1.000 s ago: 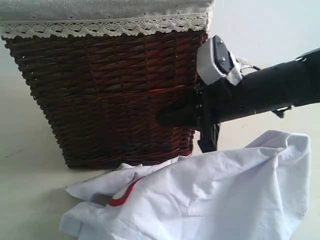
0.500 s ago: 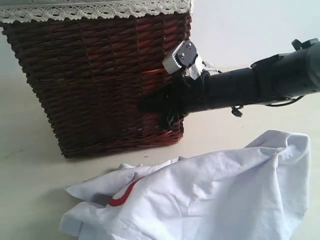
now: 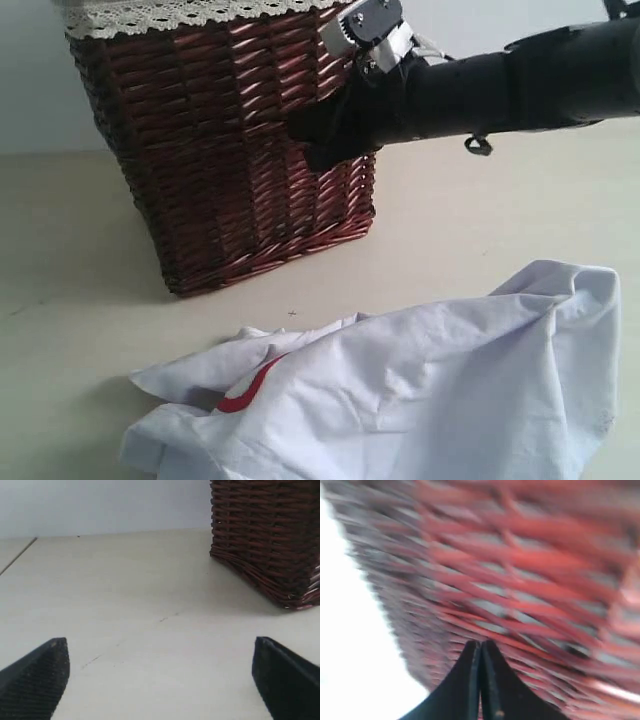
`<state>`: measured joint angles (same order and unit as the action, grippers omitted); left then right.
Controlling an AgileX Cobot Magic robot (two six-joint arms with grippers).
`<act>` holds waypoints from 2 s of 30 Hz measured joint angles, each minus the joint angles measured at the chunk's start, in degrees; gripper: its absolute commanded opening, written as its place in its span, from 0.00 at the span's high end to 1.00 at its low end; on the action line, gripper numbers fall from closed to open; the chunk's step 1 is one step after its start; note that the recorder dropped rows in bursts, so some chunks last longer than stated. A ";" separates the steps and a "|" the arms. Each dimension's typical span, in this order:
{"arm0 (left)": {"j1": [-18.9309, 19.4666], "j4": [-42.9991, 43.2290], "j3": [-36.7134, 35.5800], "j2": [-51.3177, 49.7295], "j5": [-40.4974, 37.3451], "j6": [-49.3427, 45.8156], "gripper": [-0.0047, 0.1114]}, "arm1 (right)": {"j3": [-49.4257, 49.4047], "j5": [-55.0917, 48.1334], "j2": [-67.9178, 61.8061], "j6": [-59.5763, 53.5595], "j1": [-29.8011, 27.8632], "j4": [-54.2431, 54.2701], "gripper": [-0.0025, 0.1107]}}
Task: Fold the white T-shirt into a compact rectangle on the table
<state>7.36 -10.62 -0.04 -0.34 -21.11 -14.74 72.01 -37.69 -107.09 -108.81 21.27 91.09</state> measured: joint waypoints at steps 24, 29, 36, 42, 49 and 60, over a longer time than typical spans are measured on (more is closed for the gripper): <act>0.00 0.00 0.00 0.00 0.00 0.00 0.15 | -34.03 -8.73 15.06 3.94 0.17 -65.57 0.56; 0.00 0.00 0.00 0.00 0.00 0.00 0.15 | -34.45 -4.87 11.95 4.27 0.17 -66.37 0.98; 0.00 0.00 0.00 0.00 0.00 0.00 0.15 | -30.83 -28.39 24.05 6.09 0.17 -68.62 0.98; 0.00 0.00 0.00 0.00 0.00 0.00 0.15 | -30.10 -31.54 29.69 8.96 0.17 -72.47 0.98; 0.00 0.00 0.00 0.00 0.00 0.00 0.15 | -30.10 -31.54 32.20 13.18 0.17 -64.16 0.98; 0.00 0.00 0.00 0.00 0.00 0.00 0.15 | -41.69 -31.94 42.61 27.46 0.17 -53.72 0.65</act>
<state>7.36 -10.62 -0.04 -0.34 -21.11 -14.74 30.33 -69.63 -64.48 -81.35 21.44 37.38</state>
